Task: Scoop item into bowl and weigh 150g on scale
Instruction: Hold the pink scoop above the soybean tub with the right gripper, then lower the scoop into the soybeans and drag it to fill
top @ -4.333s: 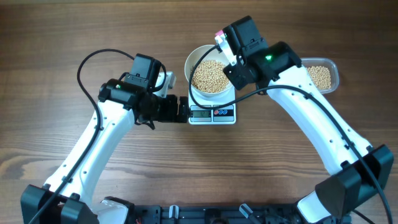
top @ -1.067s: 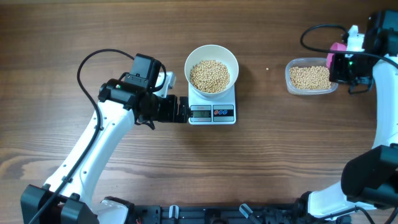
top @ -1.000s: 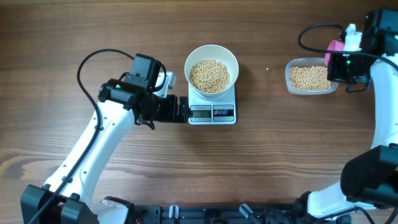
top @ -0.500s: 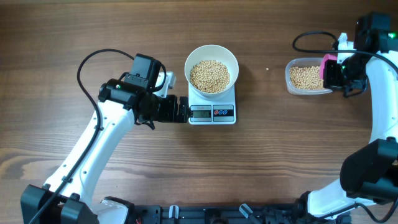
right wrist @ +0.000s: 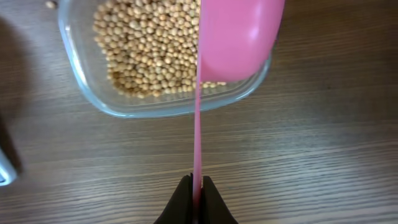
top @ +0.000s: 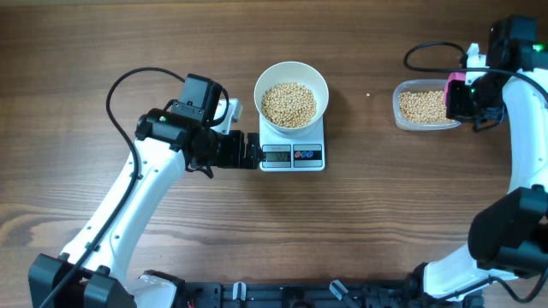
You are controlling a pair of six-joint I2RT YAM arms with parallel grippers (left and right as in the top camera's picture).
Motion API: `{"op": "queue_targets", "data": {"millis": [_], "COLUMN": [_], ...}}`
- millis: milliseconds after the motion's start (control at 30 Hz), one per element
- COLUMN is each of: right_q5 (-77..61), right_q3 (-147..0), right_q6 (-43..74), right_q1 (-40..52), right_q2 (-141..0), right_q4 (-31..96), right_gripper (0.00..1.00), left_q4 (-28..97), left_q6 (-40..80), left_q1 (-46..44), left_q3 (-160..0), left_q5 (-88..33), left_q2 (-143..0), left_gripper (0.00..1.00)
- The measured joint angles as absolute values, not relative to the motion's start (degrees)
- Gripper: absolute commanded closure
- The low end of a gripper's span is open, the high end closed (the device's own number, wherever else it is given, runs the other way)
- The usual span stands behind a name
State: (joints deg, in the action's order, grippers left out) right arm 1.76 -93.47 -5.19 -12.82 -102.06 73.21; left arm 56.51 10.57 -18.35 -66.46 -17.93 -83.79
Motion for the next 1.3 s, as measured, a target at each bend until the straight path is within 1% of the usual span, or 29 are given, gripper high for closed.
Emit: {"op": "queue_targets", "data": {"millis": [267, 433, 767, 1300], "right_q5": [3.1, 3.3, 6.1, 6.5], "right_q3": [-93.5, -93.5, -93.5, -93.5], "right_q6": [-5.4, -5.4, -5.1, -4.0], "right_q1": [-12.1, -10.5, -10.5, -10.4], "right_q2": [-105.8, -105.9, -106.1, -108.3], "right_q4": [73.2, 73.2, 73.2, 72.9], "right_gripper": [0.96, 0.96, 0.96, 0.96], "left_q4": [56.5, 56.5, 56.5, 56.5], "left_q6": [10.6, 10.6, 10.6, 10.6], "left_q1": [-18.3, -18.3, -18.3, -18.3], "left_q3": [-66.5, -66.5, -66.5, -66.5], "left_q5": [-17.9, -17.9, -17.9, -17.9], "left_q2": [-83.8, -83.8, -83.8, -83.8], "left_gripper": [0.0, 0.0, 0.0, 0.0]}}
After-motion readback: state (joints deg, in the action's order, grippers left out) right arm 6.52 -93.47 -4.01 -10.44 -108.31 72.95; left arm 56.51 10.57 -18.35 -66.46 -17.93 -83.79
